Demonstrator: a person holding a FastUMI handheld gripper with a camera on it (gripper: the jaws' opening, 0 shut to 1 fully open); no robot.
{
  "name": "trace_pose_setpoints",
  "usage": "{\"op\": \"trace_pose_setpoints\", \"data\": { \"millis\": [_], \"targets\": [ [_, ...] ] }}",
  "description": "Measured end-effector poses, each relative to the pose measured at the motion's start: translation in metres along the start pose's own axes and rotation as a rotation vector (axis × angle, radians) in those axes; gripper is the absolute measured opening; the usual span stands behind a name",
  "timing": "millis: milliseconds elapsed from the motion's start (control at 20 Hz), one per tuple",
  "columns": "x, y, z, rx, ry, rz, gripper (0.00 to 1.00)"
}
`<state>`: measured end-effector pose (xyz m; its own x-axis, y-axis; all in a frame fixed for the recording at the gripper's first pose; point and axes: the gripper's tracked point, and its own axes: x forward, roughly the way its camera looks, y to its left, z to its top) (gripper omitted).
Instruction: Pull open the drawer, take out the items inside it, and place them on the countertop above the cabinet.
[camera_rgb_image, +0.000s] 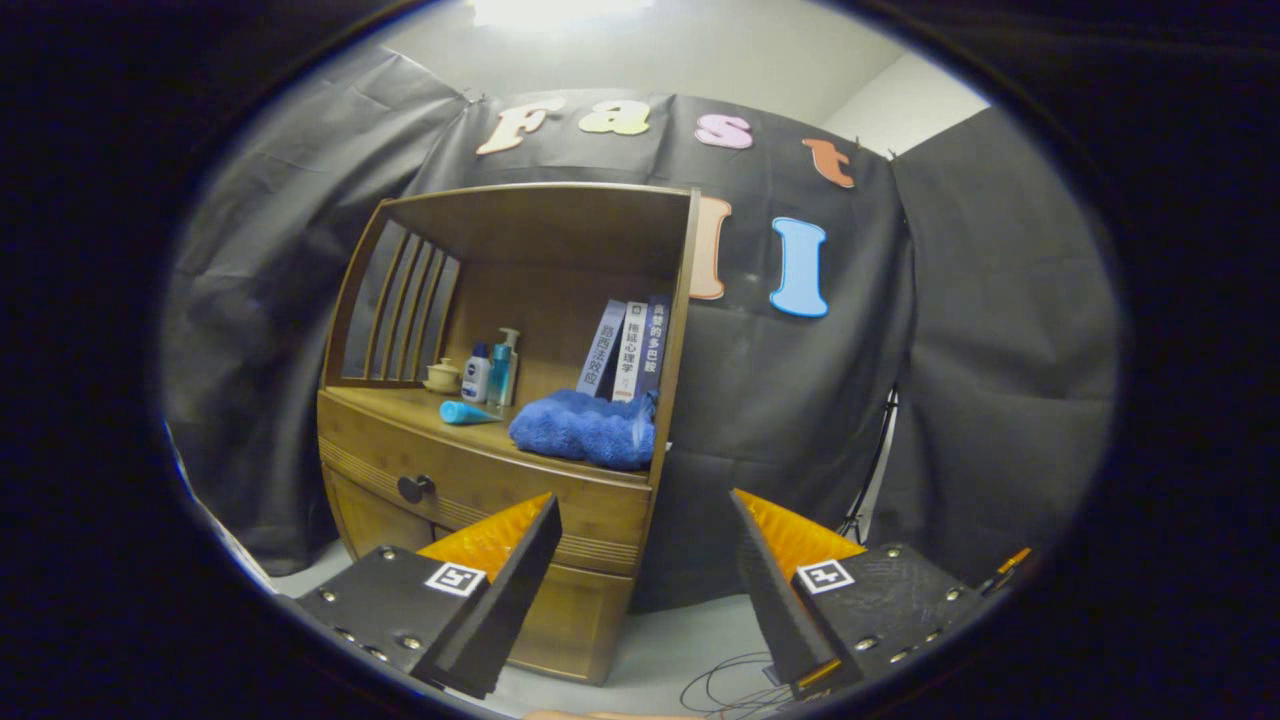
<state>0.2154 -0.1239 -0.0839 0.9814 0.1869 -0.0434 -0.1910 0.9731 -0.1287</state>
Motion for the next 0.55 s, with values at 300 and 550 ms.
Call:
{"op": "trace_pose_setpoints", "data": {
  "millis": [300,550],
  "targets": [
    [-0.002,-0.006,-0.014,0.014,0.024,-0.009,0.97],
    [-0.012,-0.02,-0.037,0.047,0.046,-0.043,0.97]
  ]
}}
